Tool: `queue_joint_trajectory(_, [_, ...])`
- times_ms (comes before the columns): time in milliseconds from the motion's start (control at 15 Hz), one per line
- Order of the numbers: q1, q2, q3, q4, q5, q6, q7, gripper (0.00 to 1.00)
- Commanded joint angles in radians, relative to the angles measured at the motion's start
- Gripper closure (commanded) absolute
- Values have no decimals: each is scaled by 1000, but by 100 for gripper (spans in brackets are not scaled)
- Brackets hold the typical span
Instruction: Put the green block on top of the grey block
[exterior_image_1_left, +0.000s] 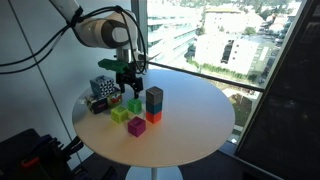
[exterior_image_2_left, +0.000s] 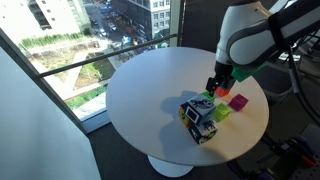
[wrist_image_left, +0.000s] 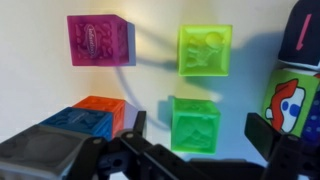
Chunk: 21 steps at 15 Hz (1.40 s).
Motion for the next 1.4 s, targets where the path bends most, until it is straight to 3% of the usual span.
queue_joint_trajectory(0, [15, 46, -16, 43, -14, 15, 44, 0])
queue_joint_trajectory(733, [40, 126, -37, 89, -12, 65, 116, 0])
queue_joint_trajectory(1333, [33, 114, -30, 70, 3, 60, 85, 0])
